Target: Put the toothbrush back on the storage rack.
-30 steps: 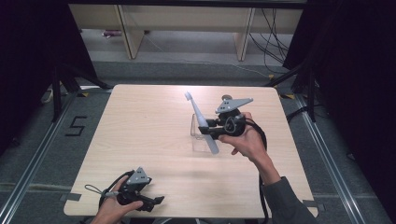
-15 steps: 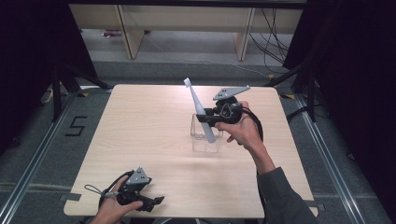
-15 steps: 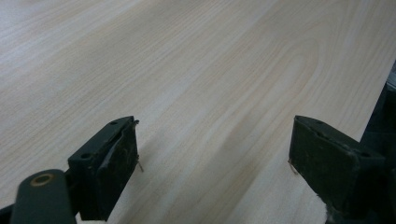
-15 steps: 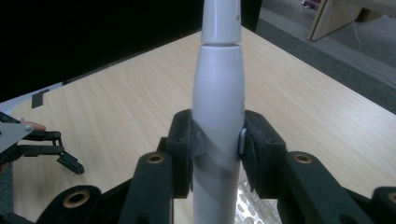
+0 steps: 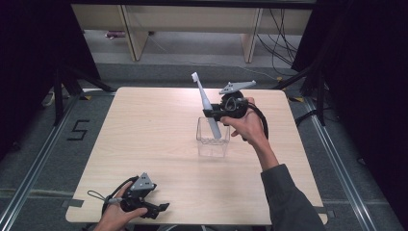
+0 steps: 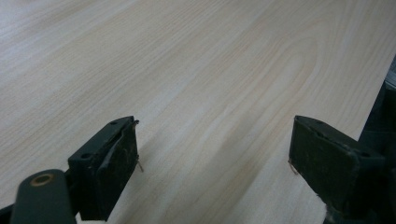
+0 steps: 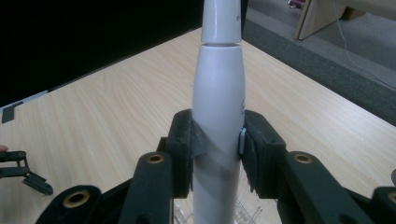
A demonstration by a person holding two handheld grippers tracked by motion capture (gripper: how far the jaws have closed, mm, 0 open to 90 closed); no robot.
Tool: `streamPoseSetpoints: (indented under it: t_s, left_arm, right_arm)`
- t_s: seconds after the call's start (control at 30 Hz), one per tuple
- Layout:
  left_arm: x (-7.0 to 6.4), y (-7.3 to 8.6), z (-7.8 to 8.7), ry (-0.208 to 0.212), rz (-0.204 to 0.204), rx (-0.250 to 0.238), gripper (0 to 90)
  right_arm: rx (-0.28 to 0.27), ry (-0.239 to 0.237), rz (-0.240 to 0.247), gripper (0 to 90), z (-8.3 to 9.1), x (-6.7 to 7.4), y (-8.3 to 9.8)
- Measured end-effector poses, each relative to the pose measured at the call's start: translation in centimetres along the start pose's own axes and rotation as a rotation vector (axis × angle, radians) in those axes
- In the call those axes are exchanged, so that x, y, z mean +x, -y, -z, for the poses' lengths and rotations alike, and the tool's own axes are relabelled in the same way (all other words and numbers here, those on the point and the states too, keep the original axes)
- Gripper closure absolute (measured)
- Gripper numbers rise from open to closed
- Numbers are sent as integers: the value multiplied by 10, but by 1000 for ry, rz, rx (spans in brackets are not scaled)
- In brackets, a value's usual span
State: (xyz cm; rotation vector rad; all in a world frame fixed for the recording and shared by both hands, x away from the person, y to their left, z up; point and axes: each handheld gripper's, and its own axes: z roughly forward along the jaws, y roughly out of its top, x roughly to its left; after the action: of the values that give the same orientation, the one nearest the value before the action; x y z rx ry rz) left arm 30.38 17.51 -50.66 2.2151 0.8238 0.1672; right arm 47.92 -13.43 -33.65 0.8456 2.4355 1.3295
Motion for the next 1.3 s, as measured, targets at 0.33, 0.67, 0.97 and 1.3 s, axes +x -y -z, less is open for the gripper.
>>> streamPoseSetpoints:
  t_s: [0.33,0.67,0.97,1.3]
  left_arm:
    - [0,0,0,-6,-1,2,149]
    - [0,0,0,0,1,0,149]
    - [-1,0,-1,3,14,-9,149]
    - [-1,0,-1,3,11,-5,149]
  right_arm:
    - [43,31,-23,663,-17,-12,9]
    - [91,54,-17,662,-30,-12,17]
    - [142,75,-7,663,-43,-18,31]
    - [181,86,22,662,-56,-19,42]
